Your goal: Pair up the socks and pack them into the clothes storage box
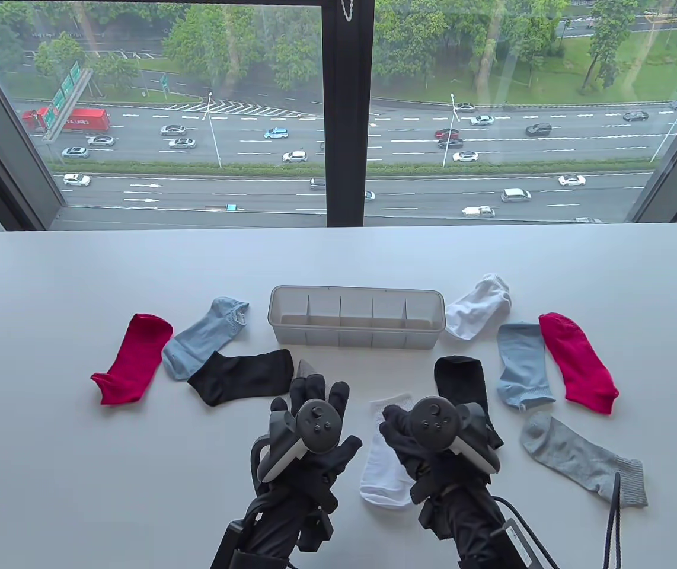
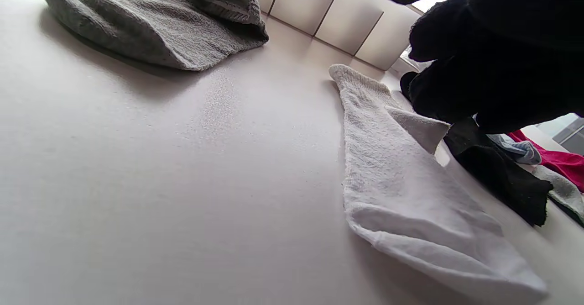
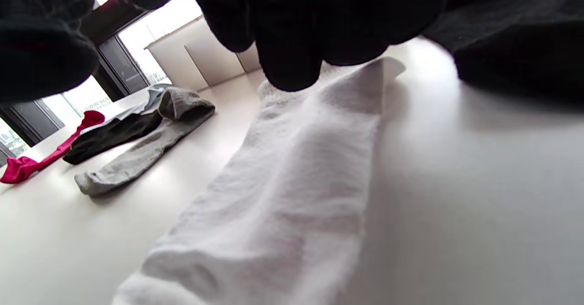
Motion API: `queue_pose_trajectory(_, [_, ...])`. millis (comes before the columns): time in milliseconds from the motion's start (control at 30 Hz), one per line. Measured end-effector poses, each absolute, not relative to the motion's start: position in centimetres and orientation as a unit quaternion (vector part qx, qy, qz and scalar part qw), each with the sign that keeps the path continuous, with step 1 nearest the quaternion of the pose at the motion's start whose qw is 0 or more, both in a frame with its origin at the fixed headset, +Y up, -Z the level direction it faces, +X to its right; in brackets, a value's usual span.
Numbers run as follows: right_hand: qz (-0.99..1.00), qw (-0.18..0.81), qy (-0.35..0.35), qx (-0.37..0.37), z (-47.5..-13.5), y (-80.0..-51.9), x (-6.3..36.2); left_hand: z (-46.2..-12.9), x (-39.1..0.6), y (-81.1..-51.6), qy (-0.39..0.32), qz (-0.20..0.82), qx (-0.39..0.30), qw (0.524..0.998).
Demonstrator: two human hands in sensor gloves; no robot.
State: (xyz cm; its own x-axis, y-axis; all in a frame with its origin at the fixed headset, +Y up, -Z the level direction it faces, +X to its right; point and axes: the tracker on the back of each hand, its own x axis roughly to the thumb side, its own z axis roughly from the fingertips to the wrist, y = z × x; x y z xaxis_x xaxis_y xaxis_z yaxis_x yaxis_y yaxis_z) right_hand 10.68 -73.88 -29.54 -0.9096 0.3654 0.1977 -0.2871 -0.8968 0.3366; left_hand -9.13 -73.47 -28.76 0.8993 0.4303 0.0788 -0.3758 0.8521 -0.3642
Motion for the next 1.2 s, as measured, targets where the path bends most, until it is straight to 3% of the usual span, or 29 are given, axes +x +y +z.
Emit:
queue_pose_trajectory(100, [0.958, 0.124, 0.222, 0.134, -30.0, -75.5, 9.3, -29.0, -9.9, -73.7, -0.063, 0.226, -0.179, 0.955])
queue_pose_trajectory(200, [0.945, 0.183, 0.243, 0.119, -30.2, -76.0, 9.3, -29.0, -10.4, -73.9, -0.056, 0.233, -0.184, 0.953])
queue_pose_trajectory(300, [0.954, 0.215, 0.178, 0.112, -30.3, -74.2, 10.6, -29.0, -10.4, -73.9, -0.055, 0.233, -0.187, 0.953])
queue_pose_trajectory(367, [0.966, 0.229, 0.084, 0.081, -30.7, -71.9, 12.7, -29.0, -10.3, -73.8, -0.057, 0.232, -0.183, 0.954])
queue_pose_trajectory(433, [0.968, 0.243, 0.034, 0.042, -31.4, -70.1, 14.9, -29.1, -10.3, -73.6, -0.059, 0.233, -0.180, 0.954])
queue_pose_trajectory(600, [0.972, 0.216, 0.023, -0.093, -35.1, -66.0, 21.3, -29.2, -10.6, -73.1, -0.060, 0.241, -0.173, 0.953])
queue_pose_trajectory(733, [0.987, 0.106, 0.022, -0.117, -38.8, -64.4, 24.0, -29.5, -10.9, -72.9, -0.062, 0.244, -0.172, 0.952])
queue_pose_trajectory(833, [0.987, 0.073, 0.055, -0.134, -42.2, -65.3, 24.9, -29.8, -11.0, -73.1, -0.062, 0.244, -0.182, 0.951])
queue_pose_trajectory(967, [0.976, 0.054, 0.134, -0.166, -45.7, -68.5, 25.0, -30.1, -11.3, -73.2, -0.057, 0.249, -0.195, 0.947])
queue_pose_trajectory(1200, [0.976, -0.022, 0.179, -0.126, -50.2, -72.8, 23.1, -30.4, -11.2, -73.1, -0.059, 0.250, -0.196, 0.946])
